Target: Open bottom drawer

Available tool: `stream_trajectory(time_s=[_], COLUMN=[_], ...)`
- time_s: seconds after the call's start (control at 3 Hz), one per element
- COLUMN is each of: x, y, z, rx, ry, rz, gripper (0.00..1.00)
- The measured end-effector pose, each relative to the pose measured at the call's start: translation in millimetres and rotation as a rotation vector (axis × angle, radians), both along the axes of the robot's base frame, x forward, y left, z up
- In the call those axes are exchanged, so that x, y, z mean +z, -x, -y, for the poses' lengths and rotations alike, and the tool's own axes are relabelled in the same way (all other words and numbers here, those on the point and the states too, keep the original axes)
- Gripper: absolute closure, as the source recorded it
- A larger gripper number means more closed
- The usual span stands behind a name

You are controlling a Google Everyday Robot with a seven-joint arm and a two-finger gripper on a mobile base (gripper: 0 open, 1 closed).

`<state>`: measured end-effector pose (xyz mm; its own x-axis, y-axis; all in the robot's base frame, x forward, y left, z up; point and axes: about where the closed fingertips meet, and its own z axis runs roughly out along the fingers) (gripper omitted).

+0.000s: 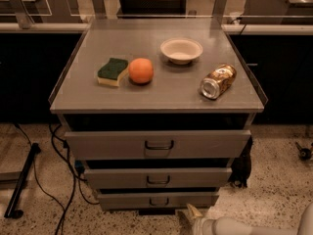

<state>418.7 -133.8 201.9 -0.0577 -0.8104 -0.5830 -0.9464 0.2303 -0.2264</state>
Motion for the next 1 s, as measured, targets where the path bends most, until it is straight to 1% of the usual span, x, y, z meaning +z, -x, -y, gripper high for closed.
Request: stream_trajectory(time_s=[0.33,0.67,1.0], x=[-0.7,-2.4,-9.0], y=[-14.7,-32.9,-53.4], z=[6.0,15.0,21.6], rx=[-0.013,-0.03,-0.042], ry=[0.013,0.027,0.04], rz=[0.043,0.071,0.079], gripper=[0.0,0.0,0.0])
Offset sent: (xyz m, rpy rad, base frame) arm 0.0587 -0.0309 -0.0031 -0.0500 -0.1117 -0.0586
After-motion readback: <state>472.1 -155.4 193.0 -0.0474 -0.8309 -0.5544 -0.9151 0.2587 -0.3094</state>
